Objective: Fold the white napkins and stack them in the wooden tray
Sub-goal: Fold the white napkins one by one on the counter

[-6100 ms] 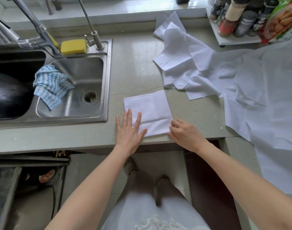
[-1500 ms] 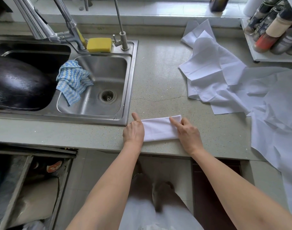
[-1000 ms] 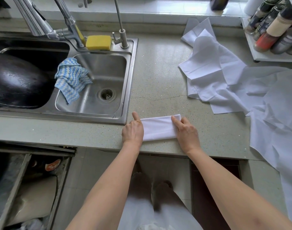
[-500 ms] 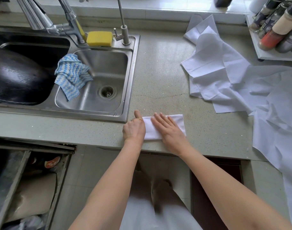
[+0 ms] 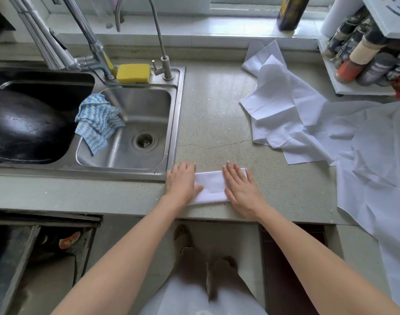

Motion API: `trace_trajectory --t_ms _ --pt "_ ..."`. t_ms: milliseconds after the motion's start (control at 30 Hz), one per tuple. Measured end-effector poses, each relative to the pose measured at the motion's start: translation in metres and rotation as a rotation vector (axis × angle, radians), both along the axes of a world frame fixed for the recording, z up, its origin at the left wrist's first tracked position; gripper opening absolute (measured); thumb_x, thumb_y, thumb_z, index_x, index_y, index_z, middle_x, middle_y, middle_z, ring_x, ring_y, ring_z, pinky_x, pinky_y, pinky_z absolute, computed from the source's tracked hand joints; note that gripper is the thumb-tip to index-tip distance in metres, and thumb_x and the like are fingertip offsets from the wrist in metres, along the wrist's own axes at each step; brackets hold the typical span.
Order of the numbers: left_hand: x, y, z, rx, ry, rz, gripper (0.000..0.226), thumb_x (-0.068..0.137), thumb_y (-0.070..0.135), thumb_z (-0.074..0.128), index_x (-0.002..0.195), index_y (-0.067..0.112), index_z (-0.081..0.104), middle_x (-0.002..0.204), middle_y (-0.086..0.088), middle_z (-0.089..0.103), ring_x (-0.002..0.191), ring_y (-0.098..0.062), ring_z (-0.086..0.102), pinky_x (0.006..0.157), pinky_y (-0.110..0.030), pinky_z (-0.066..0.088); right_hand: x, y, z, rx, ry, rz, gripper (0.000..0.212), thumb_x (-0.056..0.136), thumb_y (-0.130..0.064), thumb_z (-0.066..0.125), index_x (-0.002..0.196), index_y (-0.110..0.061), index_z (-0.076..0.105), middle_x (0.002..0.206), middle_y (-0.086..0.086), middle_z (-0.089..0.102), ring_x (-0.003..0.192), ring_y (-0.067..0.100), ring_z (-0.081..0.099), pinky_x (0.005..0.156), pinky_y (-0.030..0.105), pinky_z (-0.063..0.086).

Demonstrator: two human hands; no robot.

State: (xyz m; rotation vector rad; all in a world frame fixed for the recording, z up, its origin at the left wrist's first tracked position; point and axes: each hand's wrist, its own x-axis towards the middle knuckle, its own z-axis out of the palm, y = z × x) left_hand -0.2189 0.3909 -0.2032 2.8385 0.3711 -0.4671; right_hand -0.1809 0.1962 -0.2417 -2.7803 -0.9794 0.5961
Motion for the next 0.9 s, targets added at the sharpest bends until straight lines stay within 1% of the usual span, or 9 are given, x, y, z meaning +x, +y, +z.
trace_trajectory --t_ms 67,133,200,433,500,633,733,800,900 --pt "0.015 0.002 0.008 -0.005 0.135 0.026 0.036 0.084 0.036 0.067 0.111 0.017 0.054 0.114 -0.004 0.059 0.112 -0.024 0.052 0.094 -0.036 0.038 0.007 0.001 0.007 -0.001 -0.034 -0.009 0.06 0.1 -0.008 0.027 0.153 -0.014 -0.001 0.16 0.0 -0.007 0.147 0.013 -0.006 0.119 0.033 -0.006" --pt "0.023 0.001 0.014 -0.043 0.223 0.014 0.013 0.083 0.024 0.065 0.089 0.016 0.056 0.094 -0.005 0.064 0.099 -0.025 0.061 0.077 -0.03 0.041 0.015 0.003 0.013 0.02 -0.141 -0.009 0.052 0.097 -0.003 0.036 0.148 -0.01 0.03 0.157 0.001 0.024 0.143 0.018 0.025 0.115 0.031 0.018" --pt "0.027 0.004 0.017 -0.127 0.278 0.018 0.013 0.082 0.018 0.063 0.077 0.016 0.052 0.077 -0.004 0.058 0.081 -0.024 0.06 0.06 -0.025 0.037 0.025 0.009 0.022 0.01 -0.208 -0.027 0.028 0.095 -0.007 0.044 0.12 -0.013 0.055 0.126 0.003 0.051 0.112 0.022 0.051 0.089 0.028 0.036" --pt "0.013 0.026 0.026 -0.668 0.218 0.07 0.03 0.085 0.02 0.069 0.064 0.019 0.048 0.065 0.004 0.043 0.058 -0.01 0.04 0.055 -0.024 0.03 0.049 0.031 0.044 -0.152 0.075 -0.168 0.015 0.083 -0.003 0.048 0.081 -0.014 0.057 0.082 0.004 0.057 0.087 0.024 0.052 0.066 0.029 0.037" --pt "-0.002 0.029 0.032 -0.769 0.172 0.117 0.025 0.085 0.02 0.07 0.067 0.021 0.053 0.065 0.006 0.048 0.056 -0.006 0.044 0.054 -0.019 0.034 0.046 0.029 0.045 -0.094 0.127 -0.174 0.022 0.081 -0.006 0.052 0.062 -0.018 0.048 0.066 -0.001 0.048 0.073 0.02 0.049 0.058 0.027 0.033" --pt "-0.035 0.044 0.046 -0.942 -0.067 0.478 0.006 0.088 0.022 0.067 0.083 0.02 0.064 0.078 0.007 0.064 0.067 -0.002 0.059 0.051 -0.009 0.04 0.041 0.038 0.063 0.229 0.414 -0.217 0.033 0.079 -0.018 0.072 0.06 -0.02 0.044 0.059 -0.006 0.044 0.056 0.01 0.038 0.052 0.024 0.027" --pt "-0.07 0.067 0.06 -0.843 -0.359 0.717 0.025 0.096 0.028 0.055 0.073 0.016 0.056 0.069 0.005 0.054 0.061 -0.008 0.048 0.049 -0.012 0.034 0.028 0.076 0.086 0.372 0.563 -0.12 0.03 0.08 -0.026 0.074 0.065 -0.013 0.051 0.064 0.002 0.051 0.057 0.012 0.043 0.054 0.021 0.034" --pt "-0.102 0.085 0.071 -0.735 -0.497 0.832 0.034 0.1 0.028 0.046 0.078 0.003 0.054 0.074 -0.003 0.05 0.068 -0.015 0.044 0.06 -0.023 0.033 0.009 0.111 0.099 0.428 0.58 -0.048 0.032 0.082 -0.027 0.072 0.075 0.0 0.056 0.072 0.013 0.056 0.065 0.018 0.048 0.06 0.03 0.038" --pt "-0.164 0.11 0.085 -0.6 -0.66 0.985 0.035 0.102 0.026 0.04 0.07 0.011 0.041 0.069 0.0 0.041 0.066 -0.016 0.037 0.061 -0.031 0.027 -0.037 0.163 0.117 0.454 0.565 0.16 0.034 0.084 -0.025 0.071 0.067 -0.007 0.049 0.061 0.004 0.045 0.058 0.014 0.04 0.055 0.03 0.031"
